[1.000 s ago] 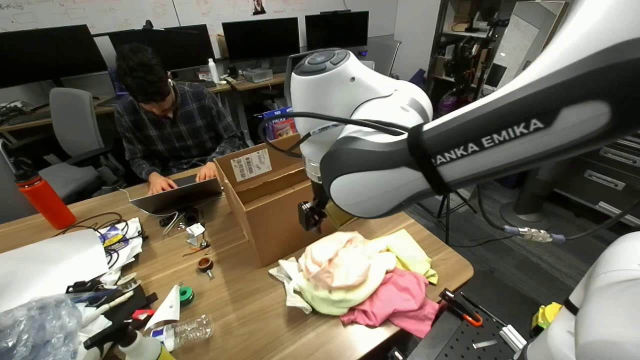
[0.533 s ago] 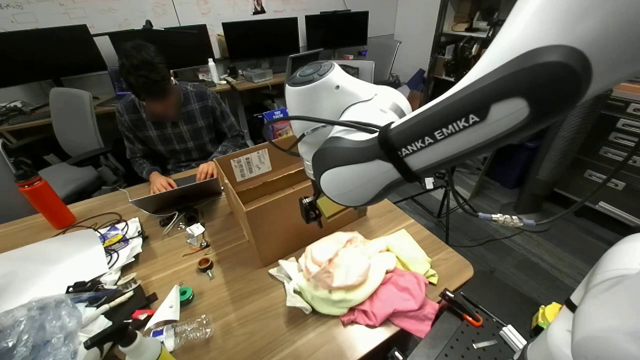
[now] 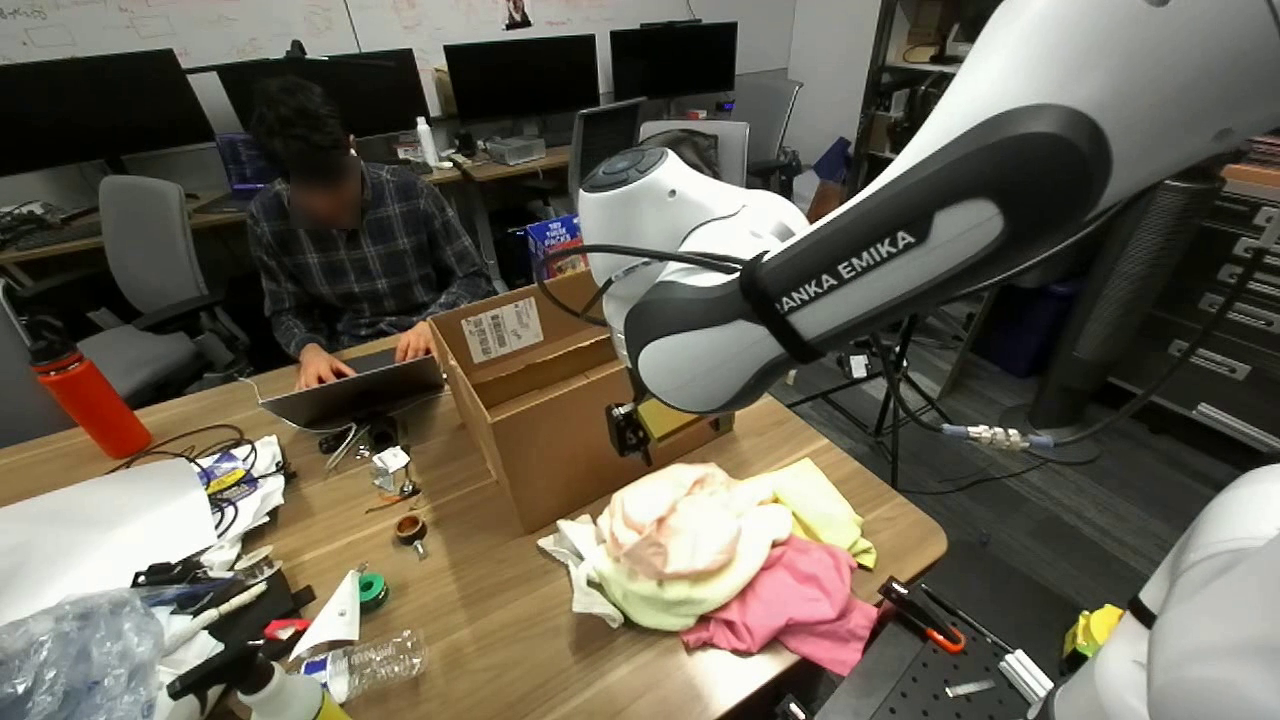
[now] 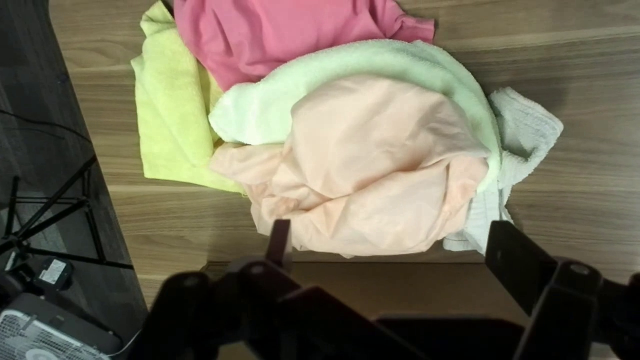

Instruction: Put the peach colored shirt in the box

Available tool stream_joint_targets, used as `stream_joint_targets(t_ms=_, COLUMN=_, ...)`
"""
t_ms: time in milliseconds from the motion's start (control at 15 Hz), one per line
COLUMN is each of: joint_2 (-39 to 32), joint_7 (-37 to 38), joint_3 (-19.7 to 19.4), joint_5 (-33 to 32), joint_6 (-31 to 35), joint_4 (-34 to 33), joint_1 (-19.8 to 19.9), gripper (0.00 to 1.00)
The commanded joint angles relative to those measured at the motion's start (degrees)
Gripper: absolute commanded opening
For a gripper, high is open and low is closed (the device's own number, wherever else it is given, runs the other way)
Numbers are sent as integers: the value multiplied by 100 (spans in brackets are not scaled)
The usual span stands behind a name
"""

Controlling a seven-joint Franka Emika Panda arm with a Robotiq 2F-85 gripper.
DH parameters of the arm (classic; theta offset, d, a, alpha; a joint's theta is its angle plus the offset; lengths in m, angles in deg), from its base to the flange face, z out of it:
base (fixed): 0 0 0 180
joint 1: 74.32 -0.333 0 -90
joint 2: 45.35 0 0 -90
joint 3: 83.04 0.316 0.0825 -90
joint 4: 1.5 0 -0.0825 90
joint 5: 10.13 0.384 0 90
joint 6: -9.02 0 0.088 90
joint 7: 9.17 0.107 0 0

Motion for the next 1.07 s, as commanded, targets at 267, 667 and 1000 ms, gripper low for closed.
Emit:
stream_joint_targets(t_ms=267, joint_2=-394, joint_7=-350, joint_3=-202, joint_5=143, joint_6=704, joint_4=14, joint_1=-246, gripper=100)
stream_joint_targets(t_ms=667, joint_2=-1355, joint_7=-70, joint_3=-298, joint_5=-147, joint_6=1339, joint_4=-411, joint_1=-262, gripper=100)
stream_joint_targets(t_ms=1000, joint_2=-2085, joint_7=183, joint_3=-698, joint_5=-472, joint_6=1465, joint_4=-868, joint_1=-406, gripper=100)
